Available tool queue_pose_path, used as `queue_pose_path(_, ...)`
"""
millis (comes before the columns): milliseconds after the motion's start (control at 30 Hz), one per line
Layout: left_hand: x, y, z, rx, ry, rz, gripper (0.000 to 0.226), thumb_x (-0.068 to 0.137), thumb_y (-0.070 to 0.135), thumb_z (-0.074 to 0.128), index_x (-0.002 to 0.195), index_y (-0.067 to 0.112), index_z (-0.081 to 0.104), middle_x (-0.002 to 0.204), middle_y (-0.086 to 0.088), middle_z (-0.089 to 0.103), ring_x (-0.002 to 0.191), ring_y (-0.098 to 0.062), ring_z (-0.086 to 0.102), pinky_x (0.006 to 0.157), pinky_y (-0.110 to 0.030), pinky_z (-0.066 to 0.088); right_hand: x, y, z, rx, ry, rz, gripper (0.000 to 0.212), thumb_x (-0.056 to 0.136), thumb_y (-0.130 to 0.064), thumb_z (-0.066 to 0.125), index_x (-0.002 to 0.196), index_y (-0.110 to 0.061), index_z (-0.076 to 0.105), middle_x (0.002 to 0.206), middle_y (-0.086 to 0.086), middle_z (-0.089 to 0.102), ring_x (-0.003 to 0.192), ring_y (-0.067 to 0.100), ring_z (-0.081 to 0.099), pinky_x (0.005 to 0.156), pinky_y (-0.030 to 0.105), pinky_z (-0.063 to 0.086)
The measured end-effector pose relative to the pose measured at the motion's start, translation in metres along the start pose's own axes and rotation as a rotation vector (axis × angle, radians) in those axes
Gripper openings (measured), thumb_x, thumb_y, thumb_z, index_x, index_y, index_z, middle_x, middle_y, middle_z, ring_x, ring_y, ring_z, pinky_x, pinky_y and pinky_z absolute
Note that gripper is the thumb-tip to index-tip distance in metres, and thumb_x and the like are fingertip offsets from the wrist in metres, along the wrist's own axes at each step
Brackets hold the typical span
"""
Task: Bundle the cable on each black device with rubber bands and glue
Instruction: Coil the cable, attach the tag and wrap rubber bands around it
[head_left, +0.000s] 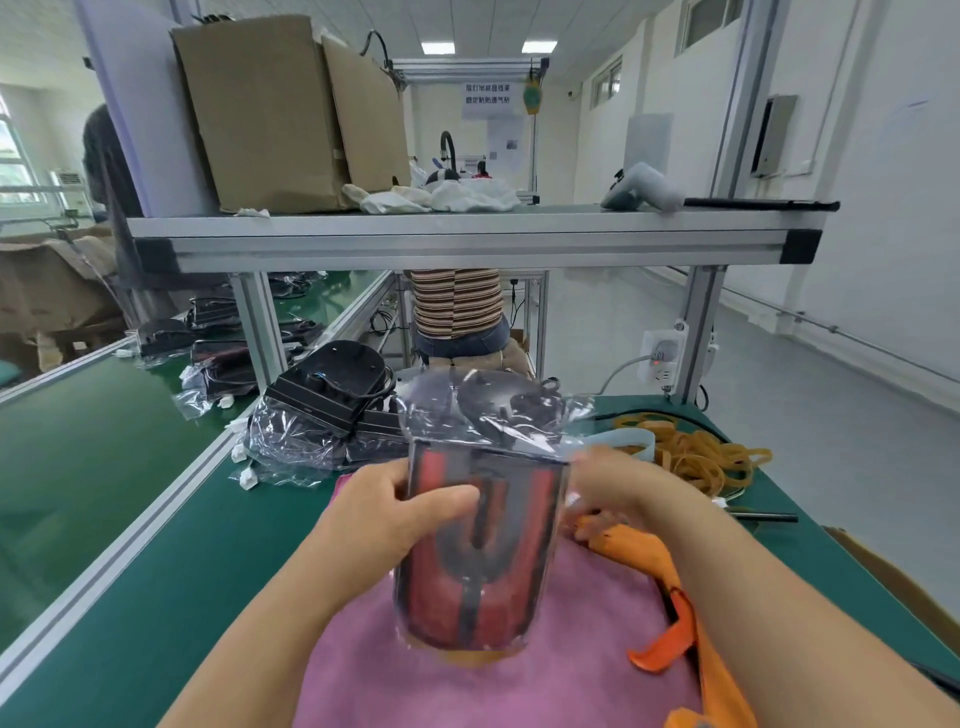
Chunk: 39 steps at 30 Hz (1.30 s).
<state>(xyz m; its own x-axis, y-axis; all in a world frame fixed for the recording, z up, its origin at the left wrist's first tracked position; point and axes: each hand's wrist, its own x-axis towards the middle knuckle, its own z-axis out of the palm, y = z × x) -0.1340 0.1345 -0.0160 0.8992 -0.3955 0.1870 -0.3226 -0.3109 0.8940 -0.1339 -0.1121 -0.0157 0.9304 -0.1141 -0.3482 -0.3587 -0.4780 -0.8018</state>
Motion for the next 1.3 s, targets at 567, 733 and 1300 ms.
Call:
queue_pose_path(567, -0.002, -0.053, 0.005, -0.34, -0.133, -0.656, 0.056, 0.077, 0.043, 0.074, 0.112, -0.001, 0.069, 0.104, -0.02, 0.074, 0.1, -0.036, 0.069, 0.096, -0.045, 0.054, 0.043, 0.087, -0.056, -0.789, 0.542, 0.214, 0.025, 0.095, -0.01, 0.046, 0.11, -0.01, 0.066, 0.109, 0.009, 0.069, 0.096, 0.025, 0.066, 0.076, 0.033, 0.055)
queue_pose_path(733, 0.001, -0.061, 0.008, -0.259, -0.126, -0.655, 0.052, 0.08, 0.05, 0.073, 0.104, 0.004, 0.072, 0.092, -0.015, 0.076, 0.075, -0.023, 0.072, 0.067, -0.031, 0.057, 0.019, 0.03, -0.034, -0.377, 0.516, -0.195, 0.015, 0.09, -0.021, 0.063, 0.076, -0.026, 0.065, 0.085, -0.008, 0.066, 0.076, 0.011, 0.059, 0.064, 0.026, 0.046)
queue_pose_path(1300, 0.017, -0.046, 0.001, 0.209, 0.451, -0.125, 0.039, 0.102, 0.038, 0.04, 0.075, 0.025, 0.065, 0.084, 0.004, 0.069, 0.086, -0.018, 0.063, 0.076, -0.035, 0.047, 0.001, -0.028, 0.05, 0.315, -0.224, -0.259, 0.025, 0.096, -0.007, 0.054, 0.075, -0.016, 0.063, 0.06, -0.003, 0.058, 0.046, 0.003, 0.041, 0.039, 0.014, 0.022)
